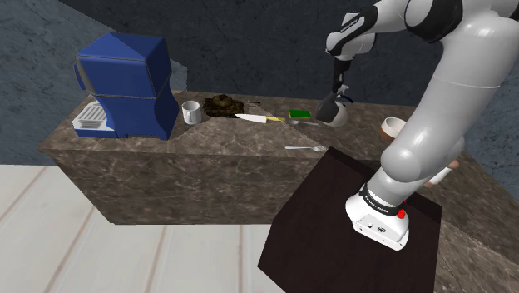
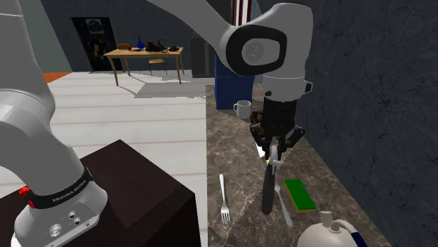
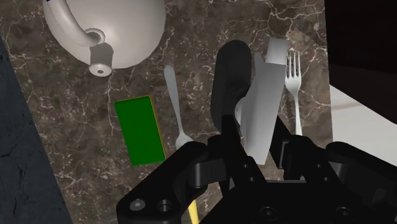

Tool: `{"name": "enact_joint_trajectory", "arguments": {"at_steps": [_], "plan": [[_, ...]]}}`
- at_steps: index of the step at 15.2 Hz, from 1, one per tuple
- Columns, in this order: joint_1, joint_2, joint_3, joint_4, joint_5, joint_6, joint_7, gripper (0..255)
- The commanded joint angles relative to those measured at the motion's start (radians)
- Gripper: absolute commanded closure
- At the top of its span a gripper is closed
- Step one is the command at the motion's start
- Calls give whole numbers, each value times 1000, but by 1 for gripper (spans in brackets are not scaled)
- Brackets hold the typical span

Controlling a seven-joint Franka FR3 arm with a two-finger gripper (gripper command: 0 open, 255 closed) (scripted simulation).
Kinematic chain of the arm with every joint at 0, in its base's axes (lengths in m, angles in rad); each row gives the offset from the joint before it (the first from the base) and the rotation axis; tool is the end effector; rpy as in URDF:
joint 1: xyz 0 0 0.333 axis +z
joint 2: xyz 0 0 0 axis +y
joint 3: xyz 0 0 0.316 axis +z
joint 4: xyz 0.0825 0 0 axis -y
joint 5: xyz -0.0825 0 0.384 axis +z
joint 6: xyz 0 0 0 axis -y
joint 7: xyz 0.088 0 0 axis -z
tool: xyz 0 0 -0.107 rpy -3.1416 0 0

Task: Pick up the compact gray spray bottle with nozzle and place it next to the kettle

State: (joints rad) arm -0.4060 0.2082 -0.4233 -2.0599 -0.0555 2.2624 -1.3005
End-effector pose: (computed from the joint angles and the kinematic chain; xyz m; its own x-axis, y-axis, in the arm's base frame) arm 0.3953 -0.4253 0.3448 0.8652 0.4867 -0.1209 0.4943 -0.8682 0.0422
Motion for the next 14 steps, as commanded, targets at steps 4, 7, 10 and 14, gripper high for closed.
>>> {"name": "enact_joint_trajectory", "arguments": {"at_steps": [4, 7, 10, 14], "plan": [[-7, 41, 5, -23, 18, 63, -8, 255], [-12, 68, 10, -33, 30, 98, -12, 255], [-17, 97, 16, -42, 43, 133, -18, 255], [-25, 136, 25, -49, 61, 178, -25, 255]]}}
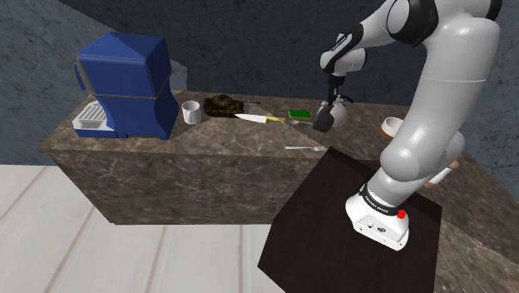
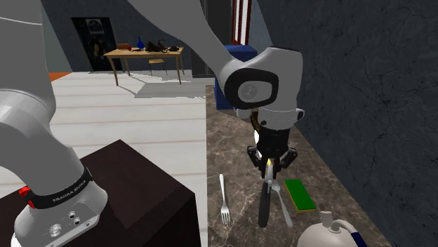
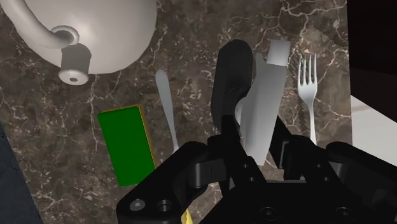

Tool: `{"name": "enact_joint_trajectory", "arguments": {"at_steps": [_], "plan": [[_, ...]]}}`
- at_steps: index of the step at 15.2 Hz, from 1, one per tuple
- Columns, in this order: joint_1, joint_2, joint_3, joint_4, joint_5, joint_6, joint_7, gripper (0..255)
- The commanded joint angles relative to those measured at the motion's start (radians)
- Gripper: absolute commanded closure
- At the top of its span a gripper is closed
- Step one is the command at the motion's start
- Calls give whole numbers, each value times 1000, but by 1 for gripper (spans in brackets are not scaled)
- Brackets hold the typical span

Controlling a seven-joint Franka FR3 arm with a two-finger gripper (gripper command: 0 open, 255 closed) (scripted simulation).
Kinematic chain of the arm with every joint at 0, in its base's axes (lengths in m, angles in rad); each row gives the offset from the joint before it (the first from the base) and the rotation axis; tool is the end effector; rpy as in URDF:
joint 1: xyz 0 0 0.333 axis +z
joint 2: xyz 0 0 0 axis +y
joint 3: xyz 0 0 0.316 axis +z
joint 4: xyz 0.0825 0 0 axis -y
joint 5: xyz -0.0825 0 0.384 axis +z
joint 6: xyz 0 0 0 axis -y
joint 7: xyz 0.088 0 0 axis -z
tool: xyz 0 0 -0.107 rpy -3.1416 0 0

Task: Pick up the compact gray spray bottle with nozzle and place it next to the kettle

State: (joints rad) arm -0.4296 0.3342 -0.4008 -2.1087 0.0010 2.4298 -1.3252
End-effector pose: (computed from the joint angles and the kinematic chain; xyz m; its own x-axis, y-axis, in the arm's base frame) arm 0.3940 -0.4259 0.2702 0.8653 0.4866 -0.1207 0.4942 -0.8683 0.0423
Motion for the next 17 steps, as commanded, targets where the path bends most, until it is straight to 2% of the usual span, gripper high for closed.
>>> {"name": "enact_joint_trajectory", "arguments": {"at_steps": [1, 11, 12, 17], "plan": [[-3, 21, 5, -2, 9, 22, -3, 255], [-8, 39, 10, -4, 17, 42, -6, 255], [-8, 39, 10, -4, 17, 42, -6, 0], [-8, 39, 10, -4, 17, 42, -6, 0]]}}
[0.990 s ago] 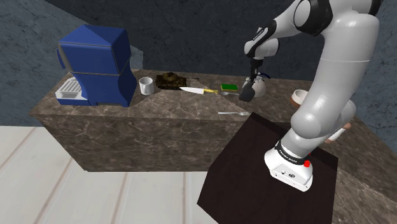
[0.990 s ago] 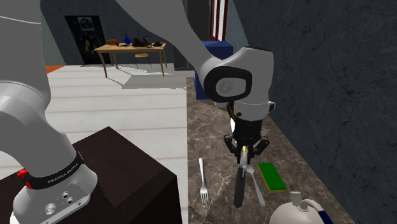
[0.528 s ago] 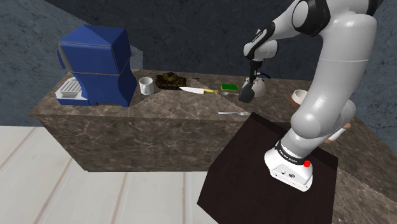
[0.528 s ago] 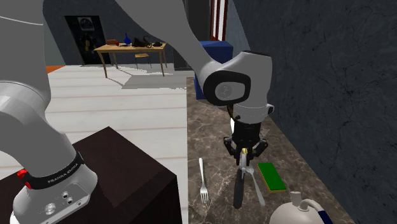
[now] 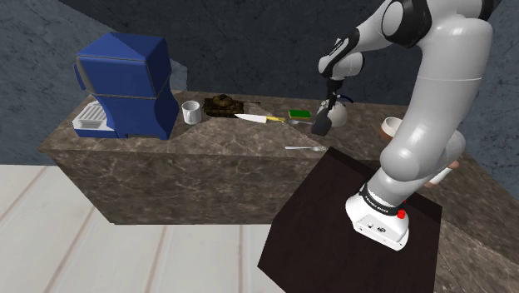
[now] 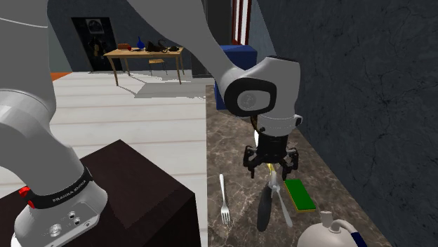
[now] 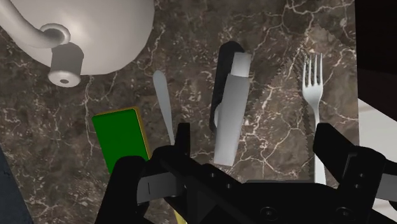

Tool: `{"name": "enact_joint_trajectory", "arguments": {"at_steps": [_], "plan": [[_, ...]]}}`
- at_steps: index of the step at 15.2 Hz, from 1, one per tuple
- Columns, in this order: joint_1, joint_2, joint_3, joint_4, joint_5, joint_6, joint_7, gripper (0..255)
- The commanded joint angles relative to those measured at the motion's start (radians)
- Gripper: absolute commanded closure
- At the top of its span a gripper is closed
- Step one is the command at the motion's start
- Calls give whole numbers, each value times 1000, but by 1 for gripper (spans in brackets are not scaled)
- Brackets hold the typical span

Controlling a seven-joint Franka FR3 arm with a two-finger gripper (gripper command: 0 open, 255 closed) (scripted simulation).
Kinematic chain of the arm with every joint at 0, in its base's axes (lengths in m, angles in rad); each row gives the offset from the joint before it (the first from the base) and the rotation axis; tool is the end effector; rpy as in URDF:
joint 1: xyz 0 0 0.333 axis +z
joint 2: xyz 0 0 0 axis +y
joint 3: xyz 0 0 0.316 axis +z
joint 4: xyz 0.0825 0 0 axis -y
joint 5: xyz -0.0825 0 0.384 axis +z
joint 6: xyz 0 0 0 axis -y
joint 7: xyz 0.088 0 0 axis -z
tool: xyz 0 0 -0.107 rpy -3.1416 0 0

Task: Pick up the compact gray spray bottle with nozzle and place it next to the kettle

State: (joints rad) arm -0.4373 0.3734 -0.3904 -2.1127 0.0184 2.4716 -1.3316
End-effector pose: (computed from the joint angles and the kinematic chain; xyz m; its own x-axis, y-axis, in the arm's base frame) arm 0.3946 -0.4257 0.2505 0.8653 0.4865 -0.1206 0.4942 -0.8683 0.0429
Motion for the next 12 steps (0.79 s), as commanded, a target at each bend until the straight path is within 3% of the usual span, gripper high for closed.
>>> {"name": "enact_joint_trajectory", "arguments": {"at_steps": [1, 4, 12], "plan": [[8, -26, -7, 2, -12, -28, 8, 0], [29, -95, -21, 16, -44, -108, 30, 0], [28, -95, -20, 16, -44, -108, 30, 0]]}}
